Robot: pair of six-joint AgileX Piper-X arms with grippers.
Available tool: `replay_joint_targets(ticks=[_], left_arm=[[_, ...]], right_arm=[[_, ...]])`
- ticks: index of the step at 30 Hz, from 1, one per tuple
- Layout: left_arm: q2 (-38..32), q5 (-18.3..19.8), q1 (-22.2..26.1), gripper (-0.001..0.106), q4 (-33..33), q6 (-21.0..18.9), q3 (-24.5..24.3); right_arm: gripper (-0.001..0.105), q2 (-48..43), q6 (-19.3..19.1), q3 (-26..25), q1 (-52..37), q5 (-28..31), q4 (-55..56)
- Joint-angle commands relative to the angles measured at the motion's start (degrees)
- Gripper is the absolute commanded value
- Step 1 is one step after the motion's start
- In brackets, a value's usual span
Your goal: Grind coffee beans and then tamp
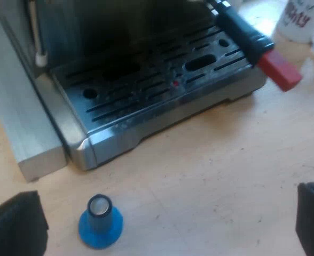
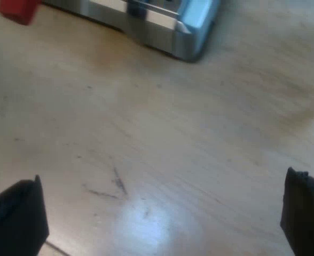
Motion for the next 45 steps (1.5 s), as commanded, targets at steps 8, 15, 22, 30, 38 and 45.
replay_joint_targets(ticks=[8, 15, 22, 30, 38, 45], left_arm=[[6.35, 5.06, -9.27, 0.094, -2.75, 1.35, -3.3], [6.96, 5.06, -14.4, 0.082, -9.79, 4.69, -2.86], [7.01, 6.28, -14.39, 0.082, -15.6, 4.83, 1.47], [7.23, 10.45, -14.39, 0.082, -24.27, 4.99, 10.26], [7.31, 15.92, -14.39, 0.082, -35.1, 5.03, 19.38], [7.48, 21.87, -14.39, 0.082, -44.82, 5.03, 26.51]], right_arm=[[0.09, 3.48, -0.69, -3.88, 14.77, -2.16, -7.48], [0.089, 3.48, 1.92, 0.21, 26.85, 9.89, -15.58], [0.086, 3.48, 8.92, 9.38, 38.35, 20.74, -28.72], [0.082, 3.6, 14.84, 19.69, 52.47, 39.03, -43.37], [0.082, 8.37, 17.02, 26.59, 61.36, 52.37, -56.63], [0.082, 15.93, 17.02, 27.36, 61.69, 54.25, -61.11]])
